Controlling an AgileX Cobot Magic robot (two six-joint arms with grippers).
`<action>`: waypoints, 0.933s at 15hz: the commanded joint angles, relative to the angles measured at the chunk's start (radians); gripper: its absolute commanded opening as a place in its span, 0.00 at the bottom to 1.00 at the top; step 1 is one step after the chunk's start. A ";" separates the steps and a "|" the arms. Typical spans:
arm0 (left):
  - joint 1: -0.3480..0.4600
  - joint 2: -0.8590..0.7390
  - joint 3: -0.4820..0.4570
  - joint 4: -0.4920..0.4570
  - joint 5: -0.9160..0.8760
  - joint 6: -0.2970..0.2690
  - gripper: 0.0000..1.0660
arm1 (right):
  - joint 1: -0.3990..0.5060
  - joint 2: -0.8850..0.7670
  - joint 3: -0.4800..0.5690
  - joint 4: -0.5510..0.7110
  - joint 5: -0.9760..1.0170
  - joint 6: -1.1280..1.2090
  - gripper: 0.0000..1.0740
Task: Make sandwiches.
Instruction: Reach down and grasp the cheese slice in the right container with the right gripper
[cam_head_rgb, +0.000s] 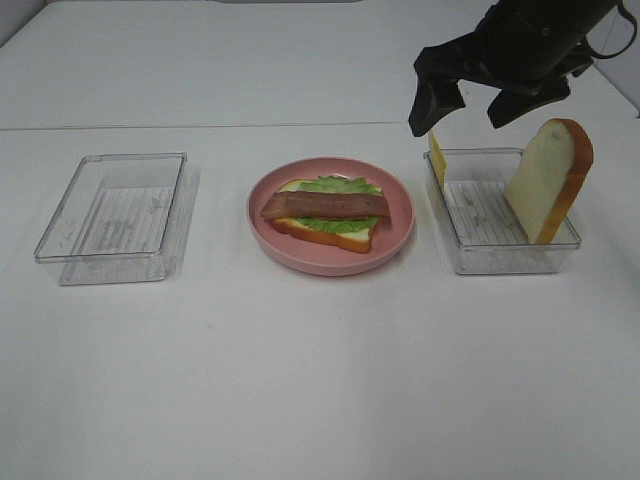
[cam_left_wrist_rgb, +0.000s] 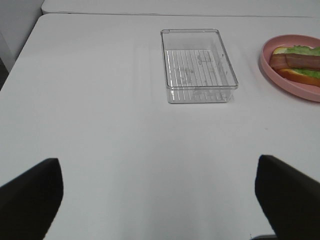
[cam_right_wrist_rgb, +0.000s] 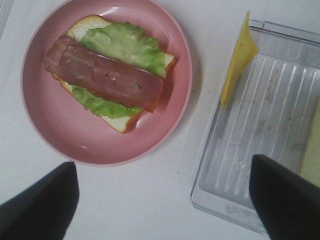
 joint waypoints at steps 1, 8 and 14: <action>0.002 -0.016 0.001 -0.003 -0.009 0.002 0.92 | 0.004 0.076 -0.076 -0.021 0.021 0.033 0.84; 0.002 -0.016 0.001 -0.003 -0.009 0.002 0.92 | 0.004 0.316 -0.313 -0.081 0.084 0.036 0.84; 0.002 -0.016 0.001 -0.003 -0.009 0.002 0.92 | 0.004 0.431 -0.386 -0.101 0.086 0.035 0.83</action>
